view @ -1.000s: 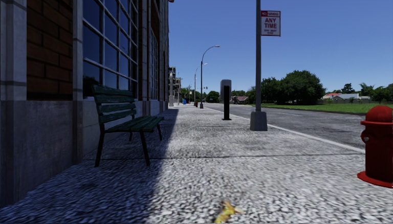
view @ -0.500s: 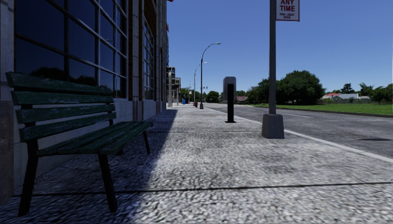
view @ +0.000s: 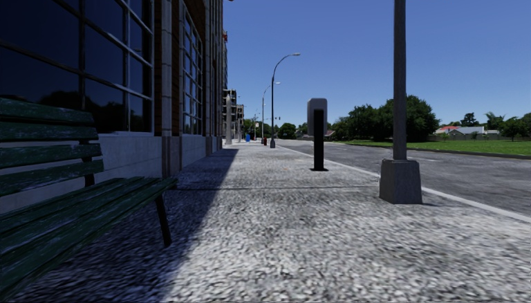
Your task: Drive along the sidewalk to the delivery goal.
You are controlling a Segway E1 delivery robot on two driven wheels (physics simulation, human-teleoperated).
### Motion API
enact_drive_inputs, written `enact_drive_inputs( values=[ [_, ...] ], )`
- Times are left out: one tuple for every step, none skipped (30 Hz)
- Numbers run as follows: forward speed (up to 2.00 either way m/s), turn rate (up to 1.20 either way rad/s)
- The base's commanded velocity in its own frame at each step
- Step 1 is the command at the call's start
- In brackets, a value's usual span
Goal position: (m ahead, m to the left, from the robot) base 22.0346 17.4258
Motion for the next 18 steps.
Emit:
enact_drive_inputs(
  values=[
    [2.0, 0.0],
    [2.0, 0.0],
    [2.0, 0.0],
    [2.0, 0.0],
    [2.0, 0.0],
    [2.0, 0.0],
    [2.0, 0.0],
    [2.0, 0.0],
    [2.0, 0.0],
    [2.0, 0.0],
    [2.0, 0.0],
    [2.0, 0.0],
    [2.0, 0.0],
    [2.0, 0.0],
    [2.0, 0.0],
    [2.0, 0.0],
    [2.0, 0.0],
    [2.0, 0.0]
  ],
)
